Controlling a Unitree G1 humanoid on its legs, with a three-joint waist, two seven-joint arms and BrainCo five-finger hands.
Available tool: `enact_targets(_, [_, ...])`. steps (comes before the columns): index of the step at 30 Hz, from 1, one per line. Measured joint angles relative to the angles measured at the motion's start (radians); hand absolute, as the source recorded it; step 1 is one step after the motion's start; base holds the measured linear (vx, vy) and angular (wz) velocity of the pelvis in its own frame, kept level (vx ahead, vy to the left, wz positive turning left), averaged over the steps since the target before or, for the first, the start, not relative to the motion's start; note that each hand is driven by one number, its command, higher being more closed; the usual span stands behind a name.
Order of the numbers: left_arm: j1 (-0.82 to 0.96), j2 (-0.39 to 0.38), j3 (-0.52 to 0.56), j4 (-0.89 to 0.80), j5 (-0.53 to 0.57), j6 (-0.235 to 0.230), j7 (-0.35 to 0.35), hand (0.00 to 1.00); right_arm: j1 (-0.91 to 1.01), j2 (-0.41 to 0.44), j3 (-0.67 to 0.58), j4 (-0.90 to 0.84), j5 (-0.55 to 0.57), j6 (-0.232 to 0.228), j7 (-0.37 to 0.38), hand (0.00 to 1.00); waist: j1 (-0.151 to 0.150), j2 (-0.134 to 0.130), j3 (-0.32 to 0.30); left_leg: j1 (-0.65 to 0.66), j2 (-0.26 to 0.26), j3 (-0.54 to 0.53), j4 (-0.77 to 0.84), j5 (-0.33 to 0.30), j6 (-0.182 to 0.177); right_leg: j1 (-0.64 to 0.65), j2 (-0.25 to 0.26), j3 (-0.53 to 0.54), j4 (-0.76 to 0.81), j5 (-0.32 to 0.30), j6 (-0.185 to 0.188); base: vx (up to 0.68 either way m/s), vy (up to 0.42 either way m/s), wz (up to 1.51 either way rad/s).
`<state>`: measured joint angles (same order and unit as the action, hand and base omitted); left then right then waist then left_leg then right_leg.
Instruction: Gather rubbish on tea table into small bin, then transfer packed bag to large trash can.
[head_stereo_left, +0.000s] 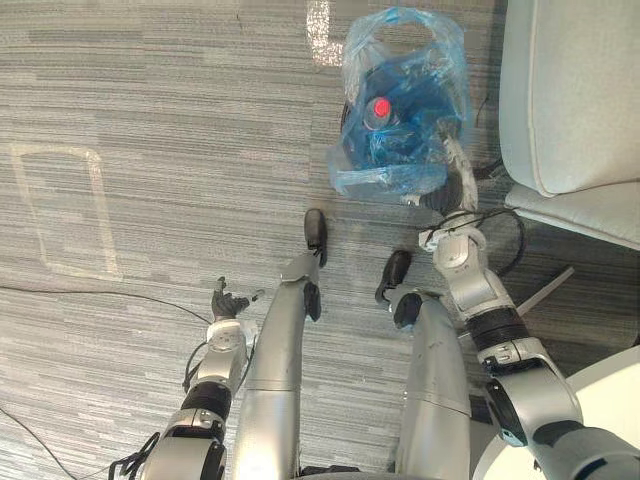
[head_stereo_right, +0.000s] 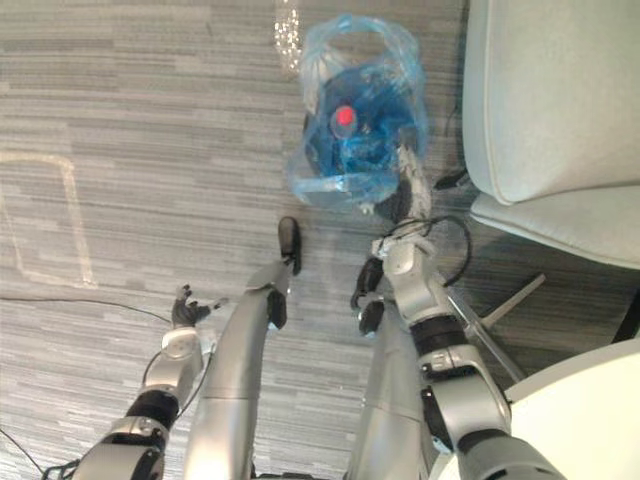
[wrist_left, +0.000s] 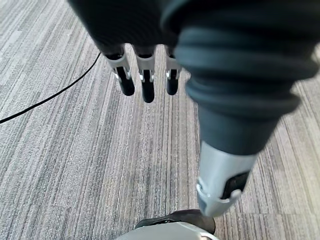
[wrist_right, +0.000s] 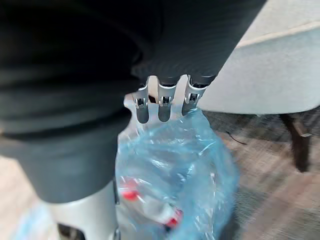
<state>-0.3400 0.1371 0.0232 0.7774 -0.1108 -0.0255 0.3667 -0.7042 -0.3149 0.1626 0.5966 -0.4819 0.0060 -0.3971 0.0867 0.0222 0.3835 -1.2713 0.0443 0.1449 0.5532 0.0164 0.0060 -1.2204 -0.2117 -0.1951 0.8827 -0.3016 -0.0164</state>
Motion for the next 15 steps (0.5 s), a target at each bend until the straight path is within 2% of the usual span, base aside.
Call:
enact_targets(9, [-0.001,-0.002,-0.013,-0.008,-0.023,-0.017,0.000,0.00,-0.106,0.037,0.033,0.174,-0.037,0.026,0.004,0.00,0.002,0.000,0.000,-0.004,-0.011,-0.020,-0.066,0.040,-0.016,-0.012,-0.001,-0.020,-0.014,-0.001,-0.002,-0.05,0.004,0.10])
enact_targets(10, [-0.001,-0.003,-0.013,-0.010,-0.031,-0.019,0.000,0.00,-0.115,0.039,0.042,0.184,-0.057,0.026,0.004,1.00,0.003,0.000,0.000,-0.006,-0.012,-0.020,-0.070,0.042,-0.019,-0.017,-0.001,-0.020,-0.013,-0.003,-0.005,-0.05,-0.006,0.05])
enact_targets(15, [-0.003,-0.004,-0.013,-0.023,-0.049,-0.035,0.000,0.00,-0.136,0.050,0.074,0.214,-0.071,0.039,0.007,1.00,0.003,0.000,0.000,-0.018,-0.013,-0.028,-0.080,0.047,-0.019,-0.031,-0.001,-0.024,-0.009,-0.005,-0.006,-0.06,-0.002,0.05])
